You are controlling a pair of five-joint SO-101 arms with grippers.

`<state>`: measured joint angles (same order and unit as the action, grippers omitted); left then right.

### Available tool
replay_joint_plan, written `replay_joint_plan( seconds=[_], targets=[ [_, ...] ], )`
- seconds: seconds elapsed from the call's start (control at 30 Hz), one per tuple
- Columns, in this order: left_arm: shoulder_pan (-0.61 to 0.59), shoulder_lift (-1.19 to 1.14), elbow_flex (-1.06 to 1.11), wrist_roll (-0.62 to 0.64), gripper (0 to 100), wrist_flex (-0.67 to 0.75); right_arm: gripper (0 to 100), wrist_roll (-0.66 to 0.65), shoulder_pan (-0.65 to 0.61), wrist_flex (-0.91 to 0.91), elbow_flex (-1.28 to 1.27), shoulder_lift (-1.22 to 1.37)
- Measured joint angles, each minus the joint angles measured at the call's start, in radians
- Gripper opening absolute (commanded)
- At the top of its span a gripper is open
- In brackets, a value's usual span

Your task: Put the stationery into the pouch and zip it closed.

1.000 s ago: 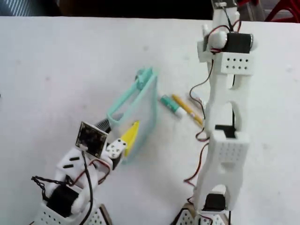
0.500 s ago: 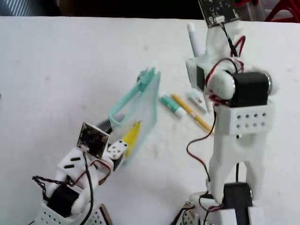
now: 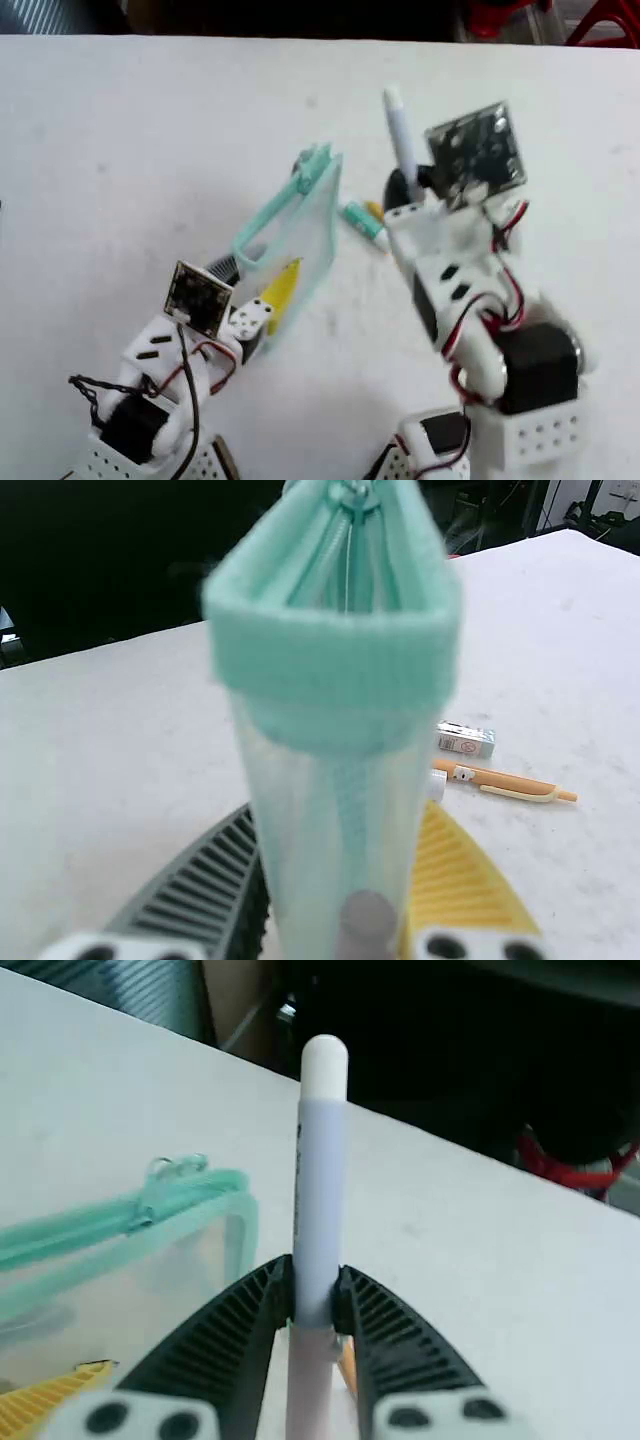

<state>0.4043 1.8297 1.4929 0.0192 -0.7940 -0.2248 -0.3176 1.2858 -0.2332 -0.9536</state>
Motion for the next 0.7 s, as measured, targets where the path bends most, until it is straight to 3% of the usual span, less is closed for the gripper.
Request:
replay_joint_plan(
  seconds=[0.7],
  targets=[
    [0.000,0.000,0.000,0.000,18,0.000,1.7,0.006,-0.031,-0.058,0.002,-0.172]
  ],
)
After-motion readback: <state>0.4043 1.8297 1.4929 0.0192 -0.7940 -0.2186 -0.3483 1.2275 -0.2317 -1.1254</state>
